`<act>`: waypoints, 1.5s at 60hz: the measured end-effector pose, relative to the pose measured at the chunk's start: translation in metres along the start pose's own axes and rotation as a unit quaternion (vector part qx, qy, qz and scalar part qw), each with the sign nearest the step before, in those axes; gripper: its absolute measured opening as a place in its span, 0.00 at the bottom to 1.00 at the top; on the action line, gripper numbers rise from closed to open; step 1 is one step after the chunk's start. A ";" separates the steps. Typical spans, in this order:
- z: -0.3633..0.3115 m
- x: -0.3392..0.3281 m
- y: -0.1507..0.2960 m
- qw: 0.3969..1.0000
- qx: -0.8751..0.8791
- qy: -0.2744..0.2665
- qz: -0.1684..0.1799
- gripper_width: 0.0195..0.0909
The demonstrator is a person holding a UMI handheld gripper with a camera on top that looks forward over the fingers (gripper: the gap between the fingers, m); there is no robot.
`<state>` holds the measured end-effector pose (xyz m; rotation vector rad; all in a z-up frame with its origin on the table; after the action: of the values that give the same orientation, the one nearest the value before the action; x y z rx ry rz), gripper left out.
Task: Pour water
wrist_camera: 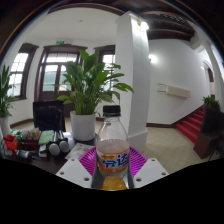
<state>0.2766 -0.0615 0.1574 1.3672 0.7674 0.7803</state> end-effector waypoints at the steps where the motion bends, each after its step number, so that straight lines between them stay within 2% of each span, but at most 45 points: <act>1: 0.003 0.001 0.002 1.000 0.005 -0.001 0.001 0.30; 9: 0.012 -0.004 -0.001 0.999 0.042 -0.009 0.013 0.31; 19: 0.015 -0.008 -0.001 0.998 0.050 0.002 0.023 0.42; 22: 0.014 -0.009 -0.006 0.998 0.067 0.010 0.010 0.48; 27: 0.012 -0.012 -0.012 0.997 0.077 0.020 -0.011 0.70; 31: 0.013 -0.025 -0.017 0.997 0.069 0.019 -0.026 0.77; 41: 0.017 -0.080 -0.025 0.997 0.061 0.030 -0.047 0.79; 58: 0.007 -0.192 -0.007 0.988 0.077 0.106 -0.083 0.79; 67: -0.016 -0.234 0.025 0.982 0.074 0.164 -0.064 0.79; 79: -0.043 -0.273 0.058 0.978 0.058 0.195 -0.044 0.78; 90: -0.059 -0.294 0.064 0.975 0.028 0.219 -0.037 0.78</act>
<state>0.0658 -0.2743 0.2242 1.2201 1.1849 1.0228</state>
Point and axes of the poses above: the point between the fingertips, and its own axes, seen from behind it with the camera up: z to the right, y up, x forward, the way the camera looks, the point moved 10 cm from there along -x, backward, against the way the camera looks, and after that the axes turned 9 degrees about z, right-handed, at the moved point
